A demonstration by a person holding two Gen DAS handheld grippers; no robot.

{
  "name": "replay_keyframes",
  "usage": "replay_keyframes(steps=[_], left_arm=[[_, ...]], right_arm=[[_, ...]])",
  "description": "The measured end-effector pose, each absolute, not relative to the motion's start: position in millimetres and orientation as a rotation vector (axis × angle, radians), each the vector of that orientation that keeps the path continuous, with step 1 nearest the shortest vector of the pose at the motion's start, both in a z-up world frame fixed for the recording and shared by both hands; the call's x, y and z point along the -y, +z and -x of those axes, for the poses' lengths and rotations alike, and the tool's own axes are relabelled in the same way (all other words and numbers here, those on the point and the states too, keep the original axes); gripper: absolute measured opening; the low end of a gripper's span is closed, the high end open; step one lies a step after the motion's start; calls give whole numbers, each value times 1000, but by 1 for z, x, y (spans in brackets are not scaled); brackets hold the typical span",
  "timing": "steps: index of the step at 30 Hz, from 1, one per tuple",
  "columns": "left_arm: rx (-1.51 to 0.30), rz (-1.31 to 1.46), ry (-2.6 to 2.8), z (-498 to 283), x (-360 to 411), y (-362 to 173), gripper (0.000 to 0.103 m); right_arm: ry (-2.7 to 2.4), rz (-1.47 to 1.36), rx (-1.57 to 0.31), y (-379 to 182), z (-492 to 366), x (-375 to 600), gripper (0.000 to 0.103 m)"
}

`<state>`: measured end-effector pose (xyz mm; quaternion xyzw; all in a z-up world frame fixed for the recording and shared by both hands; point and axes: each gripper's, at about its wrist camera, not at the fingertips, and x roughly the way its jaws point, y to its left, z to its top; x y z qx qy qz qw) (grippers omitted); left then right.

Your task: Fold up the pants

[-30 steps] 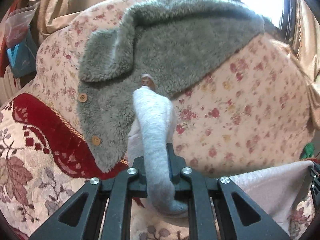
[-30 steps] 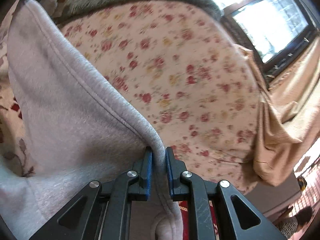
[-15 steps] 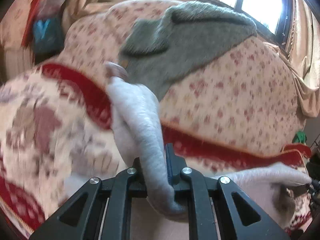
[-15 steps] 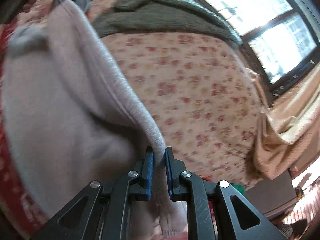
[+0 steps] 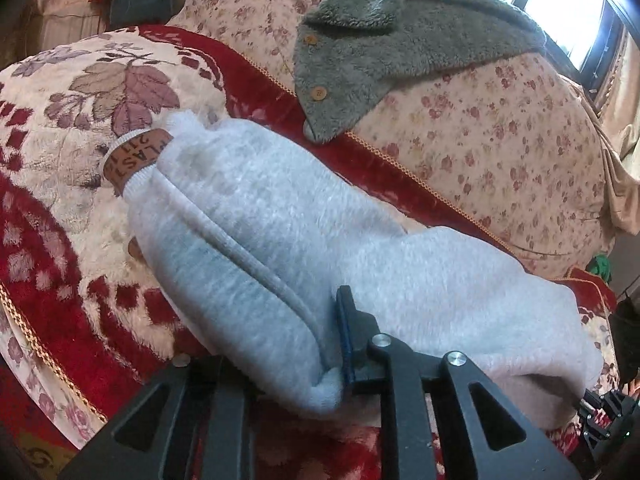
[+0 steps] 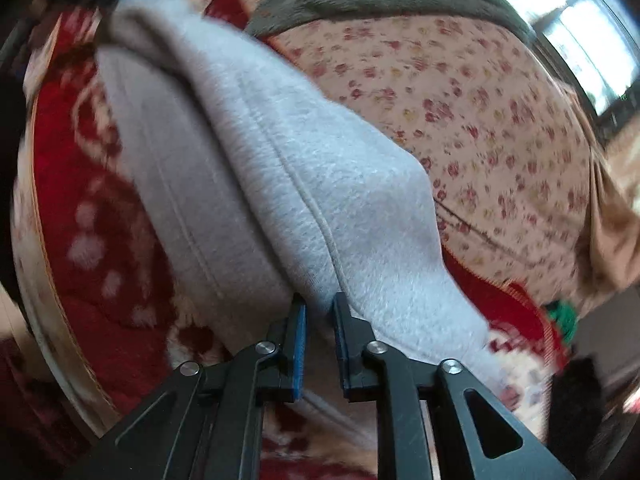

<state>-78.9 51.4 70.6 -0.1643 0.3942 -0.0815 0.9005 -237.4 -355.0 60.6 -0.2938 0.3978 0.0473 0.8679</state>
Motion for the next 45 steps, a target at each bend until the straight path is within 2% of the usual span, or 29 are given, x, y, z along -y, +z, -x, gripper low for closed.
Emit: replay_keyframes(steps=[2, 3, 4, 6, 9, 14, 17, 20, 21, 22, 23, 25, 26, 28, 29, 37, 40, 41, 42, 45], left_arm=[[-814, 325, -153, 79, -50, 72, 29], [-812, 321, -149, 81, -51, 72, 34], [-811, 323, -150, 82, -52, 73, 36], [-819, 345, -142, 83, -57, 73, 49], [-810, 392, -131, 85, -66, 73, 67], [-830, 402, -118, 81, -66, 72, 70], [-845, 372, -108, 78, -60, 71, 72], [-856, 382, -101, 73, -59, 69, 74], [-862, 390, -97, 71, -59, 67, 74], [-868, 398, -94, 69, -59, 66, 75], [-875, 406, -94, 67, -59, 64, 74], [-879, 411, -99, 62, -58, 63, 74], [-875, 406, -99, 61, -57, 64, 72], [-864, 395, -96, 59, -57, 67, 44], [-867, 387, -101, 57, -57, 68, 27], [-842, 389, -125, 61, -64, 70, 25], [-858, 416, -127, 62, -71, 59, 31], [-861, 432, -125, 63, -74, 57, 40], [-863, 448, -123, 64, -78, 55, 45], [-867, 511, -137, 65, -88, 53, 45]], right_arm=[[113, 482, -856, 66, 241, 371, 30], [110, 402, -861, 70, 245, 380, 45], [97, 319, -857, 74, 250, 391, 67], [66, 106, -828, 82, 262, 421, 84], [25, -186, -822, 85, 270, 468, 85], [-21, -664, -832, 64, 256, 538, 88], [-32, -783, -816, 54, 241, 551, 90], [-25, -895, -777, 46, 224, 564, 88], [-23, -944, -768, 42, 219, 568, 77], [-23, -964, -768, 40, 215, 570, 48], [-37, -988, -776, 36, 212, 575, 36], [-18, -1027, -754, 36, 214, 582, 27], [-12, -1022, -740, 40, 215, 582, 25], [2, -988, -704, 53, 224, 583, 22], [14, -982, -689, 61, 230, 584, 22], [92, -913, -654, 92, 273, 568, 21], [40, -854, -713, 77, 284, 561, 20], [12, -841, -737, 69, 286, 562, 20], [-18, -826, -766, 60, 285, 562, 20], [-52, -744, -826, 50, 278, 557, 21]])
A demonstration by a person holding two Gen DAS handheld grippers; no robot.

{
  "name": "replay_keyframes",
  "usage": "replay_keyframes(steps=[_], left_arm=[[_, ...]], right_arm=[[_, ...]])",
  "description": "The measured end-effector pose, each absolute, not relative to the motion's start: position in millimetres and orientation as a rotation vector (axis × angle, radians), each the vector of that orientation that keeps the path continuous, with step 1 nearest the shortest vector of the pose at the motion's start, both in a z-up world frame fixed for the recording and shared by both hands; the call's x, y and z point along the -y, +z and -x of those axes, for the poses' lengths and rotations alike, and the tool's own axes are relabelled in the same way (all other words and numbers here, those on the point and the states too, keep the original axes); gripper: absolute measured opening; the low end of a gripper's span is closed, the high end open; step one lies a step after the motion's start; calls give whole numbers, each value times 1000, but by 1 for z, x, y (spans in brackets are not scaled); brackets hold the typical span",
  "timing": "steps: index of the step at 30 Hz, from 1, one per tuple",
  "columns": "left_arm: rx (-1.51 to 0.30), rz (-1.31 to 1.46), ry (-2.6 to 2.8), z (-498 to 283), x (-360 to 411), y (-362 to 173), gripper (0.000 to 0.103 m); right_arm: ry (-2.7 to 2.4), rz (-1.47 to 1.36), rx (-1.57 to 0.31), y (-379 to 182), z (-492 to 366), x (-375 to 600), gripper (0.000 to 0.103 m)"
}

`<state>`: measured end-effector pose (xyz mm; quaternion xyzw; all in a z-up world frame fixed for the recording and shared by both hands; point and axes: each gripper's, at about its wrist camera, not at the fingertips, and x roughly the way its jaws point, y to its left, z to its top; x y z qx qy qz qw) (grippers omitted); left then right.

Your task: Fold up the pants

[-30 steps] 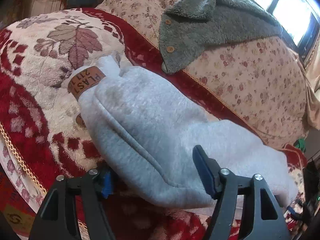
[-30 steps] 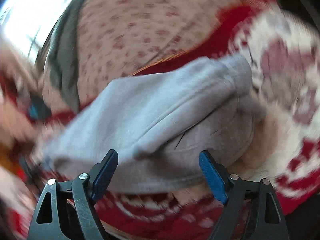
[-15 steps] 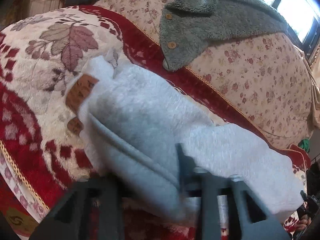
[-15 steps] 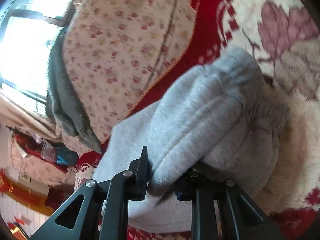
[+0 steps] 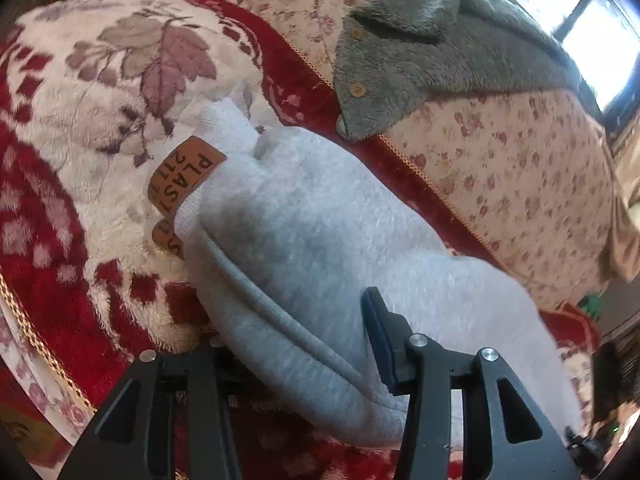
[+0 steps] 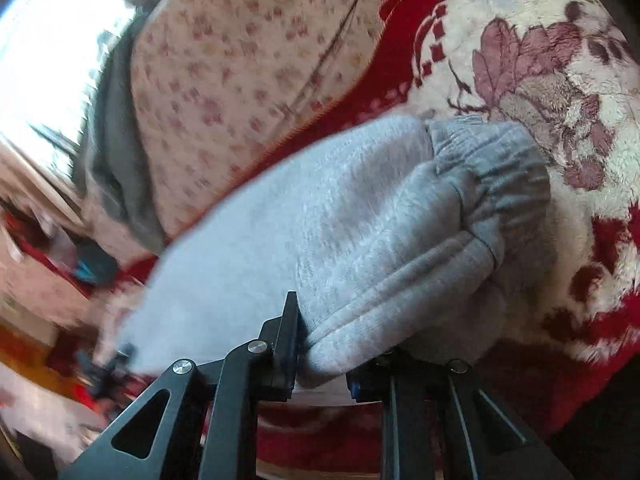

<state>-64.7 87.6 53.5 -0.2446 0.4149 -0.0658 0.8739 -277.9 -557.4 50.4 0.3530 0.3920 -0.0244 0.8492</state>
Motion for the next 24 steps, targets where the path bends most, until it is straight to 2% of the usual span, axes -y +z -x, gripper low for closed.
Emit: replay_keyframes(steps=[2, 6, 10, 11, 14, 17, 20, 24], left_arm=[[-853, 523, -130, 66, -92, 58, 49], [-788, 516, -91, 71, -99, 73, 69], [-776, 537, -47, 64, -114, 77, 69], [-782, 527, -32, 60, -116, 77, 68], [-807, 492, 3, 47, -119, 73, 55], [-817, 473, 30, 39, -122, 66, 53], [-823, 466, 41, 31, -124, 60, 54], [-822, 477, 72, 33, -130, 57, 69]], right_arm=[[-52, -718, -850, 58, 274, 556, 23], [-49, -672, -874, 69, 278, 556, 34], [-61, -632, -884, 78, 294, 555, 54], [-69, -613, -880, 82, 297, 554, 55], [-65, -580, -876, 93, 304, 548, 58], [-10, -553, -868, 104, 302, 535, 65], [59, -494, -862, 113, 293, 511, 72], [111, -384, -879, 115, 273, 477, 77]])
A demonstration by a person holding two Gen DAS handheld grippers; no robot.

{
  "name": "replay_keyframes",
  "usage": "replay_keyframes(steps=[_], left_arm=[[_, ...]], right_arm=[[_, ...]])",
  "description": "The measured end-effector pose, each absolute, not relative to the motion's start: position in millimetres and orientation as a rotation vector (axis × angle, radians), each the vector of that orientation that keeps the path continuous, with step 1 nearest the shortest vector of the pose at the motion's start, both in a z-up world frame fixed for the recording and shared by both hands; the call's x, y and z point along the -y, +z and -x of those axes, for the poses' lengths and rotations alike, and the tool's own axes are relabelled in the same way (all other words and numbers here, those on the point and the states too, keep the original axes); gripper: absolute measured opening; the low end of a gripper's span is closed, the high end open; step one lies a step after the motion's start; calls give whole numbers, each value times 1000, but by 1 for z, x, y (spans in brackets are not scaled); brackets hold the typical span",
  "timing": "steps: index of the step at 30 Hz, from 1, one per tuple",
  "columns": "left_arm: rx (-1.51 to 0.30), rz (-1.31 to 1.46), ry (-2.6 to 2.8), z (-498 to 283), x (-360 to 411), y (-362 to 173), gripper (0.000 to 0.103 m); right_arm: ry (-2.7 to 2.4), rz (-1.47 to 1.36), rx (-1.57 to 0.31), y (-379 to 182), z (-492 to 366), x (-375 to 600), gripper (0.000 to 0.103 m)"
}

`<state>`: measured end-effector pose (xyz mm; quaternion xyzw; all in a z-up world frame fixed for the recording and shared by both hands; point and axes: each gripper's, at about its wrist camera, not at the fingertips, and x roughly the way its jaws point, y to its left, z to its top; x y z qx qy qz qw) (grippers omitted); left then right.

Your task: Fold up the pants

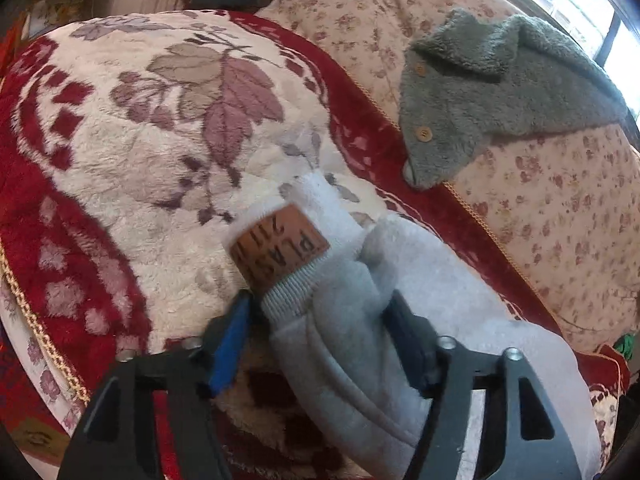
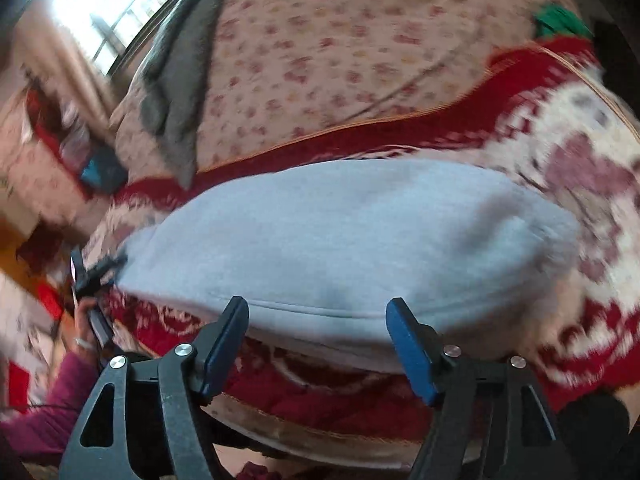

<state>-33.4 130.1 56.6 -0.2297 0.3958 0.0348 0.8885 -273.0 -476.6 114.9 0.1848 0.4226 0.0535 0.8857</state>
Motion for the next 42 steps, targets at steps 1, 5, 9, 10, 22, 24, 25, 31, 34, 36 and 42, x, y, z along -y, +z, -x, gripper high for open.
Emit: replay_keyframes(steps=[1, 5, 9, 10, 22, 24, 25, 31, 34, 36, 42], left_arm=[[-821, 484, 71, 35, -132, 57, 70], [-811, 449, 105, 51, -133, 67, 75], [-785, 363, 122, 68, -124, 84, 78], [-779, 343, 120, 72, -121, 87, 80], [-733, 102, 151, 97, -69, 104, 83], [-733, 88, 147, 97, -64, 103, 83], [-731, 82, 146, 98, -62, 103, 83], [-721, 61, 144, 98, -56, 101, 83], [-723, 54, 149, 99, -55, 99, 83], [-723, 54, 155, 99, -58, 97, 83], [-740, 68, 174, 99, -67, 91, 83]], right_arm=[[115, -365, -880, 114, 269, 470, 78], [153, -328, -912, 104, 254, 446, 83], [201, -262, -956, 92, 234, 415, 84], [213, -242, -960, 91, 229, 407, 84], [281, -30, -874, 103, 165, 302, 86], [280, -43, -882, 102, 157, 293, 86], [273, -43, -884, 101, 153, 289, 87], [243, -55, -881, 97, 138, 272, 88], [240, -69, -889, 94, 132, 266, 89], [241, -73, -899, 91, 129, 263, 89], [259, -65, -924, 82, 124, 250, 89]])
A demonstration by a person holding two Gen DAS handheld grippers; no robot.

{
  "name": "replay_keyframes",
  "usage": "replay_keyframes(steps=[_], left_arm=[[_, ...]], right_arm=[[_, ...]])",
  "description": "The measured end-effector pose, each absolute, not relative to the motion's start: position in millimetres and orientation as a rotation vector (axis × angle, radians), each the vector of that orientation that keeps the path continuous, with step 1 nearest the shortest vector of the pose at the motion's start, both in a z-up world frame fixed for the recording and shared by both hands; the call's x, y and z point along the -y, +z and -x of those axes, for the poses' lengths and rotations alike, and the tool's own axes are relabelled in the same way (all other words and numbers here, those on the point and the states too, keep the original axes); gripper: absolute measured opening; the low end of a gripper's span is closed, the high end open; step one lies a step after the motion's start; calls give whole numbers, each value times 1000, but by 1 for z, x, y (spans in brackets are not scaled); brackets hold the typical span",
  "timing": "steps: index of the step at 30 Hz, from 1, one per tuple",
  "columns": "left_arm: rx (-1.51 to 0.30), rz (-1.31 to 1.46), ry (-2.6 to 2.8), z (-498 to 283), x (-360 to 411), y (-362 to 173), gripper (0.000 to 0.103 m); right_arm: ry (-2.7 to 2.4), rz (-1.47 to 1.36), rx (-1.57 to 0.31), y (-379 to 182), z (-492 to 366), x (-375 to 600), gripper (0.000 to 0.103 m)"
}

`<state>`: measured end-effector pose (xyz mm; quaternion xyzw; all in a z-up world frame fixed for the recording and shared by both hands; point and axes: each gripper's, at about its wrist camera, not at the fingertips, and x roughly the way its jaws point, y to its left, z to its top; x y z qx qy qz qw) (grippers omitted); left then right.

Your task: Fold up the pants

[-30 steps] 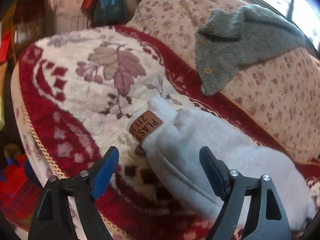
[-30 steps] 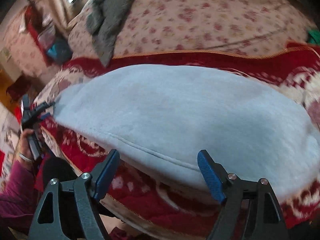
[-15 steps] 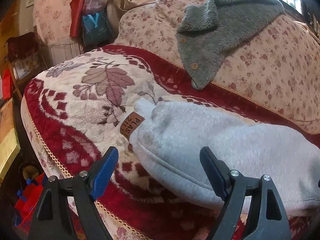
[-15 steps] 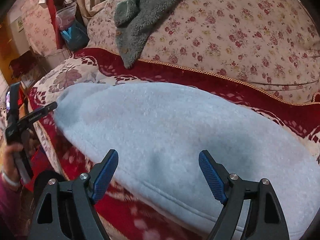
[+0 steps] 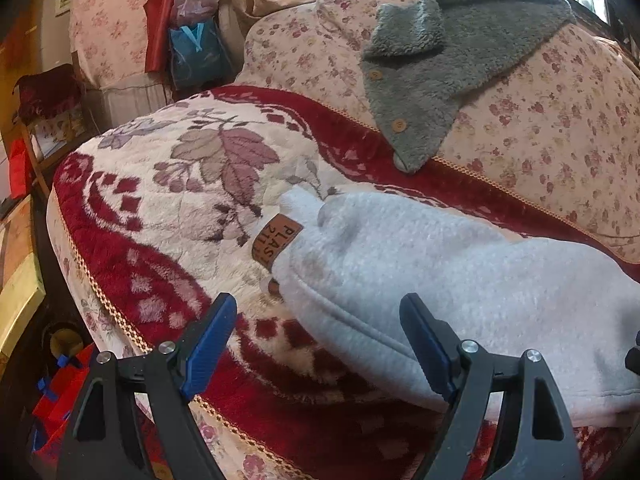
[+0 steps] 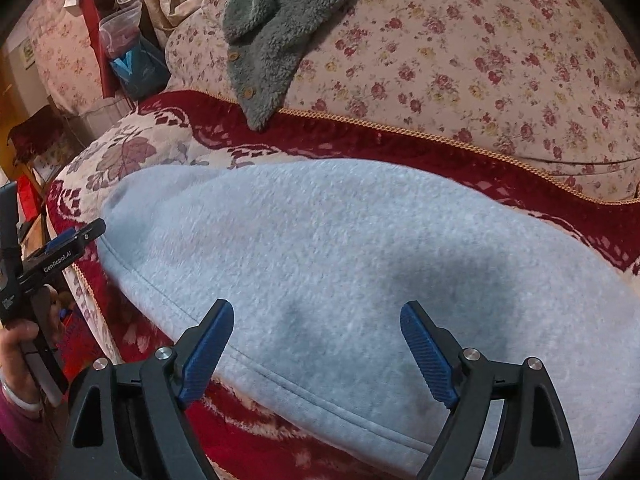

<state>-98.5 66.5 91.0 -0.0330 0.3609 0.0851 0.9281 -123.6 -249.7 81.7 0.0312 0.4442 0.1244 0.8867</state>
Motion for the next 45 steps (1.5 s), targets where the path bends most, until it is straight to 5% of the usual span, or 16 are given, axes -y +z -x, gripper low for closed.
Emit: replay_keyframes(steps=[29, 45], left_arm=[[-799, 162, 192, 109, -100, 78, 86], [-869, 319, 70, 92, -103, 57, 91]], right_arm=[[426, 79, -925, 83, 88, 175, 92], [633, 178, -922, 92, -16, 70, 93]])
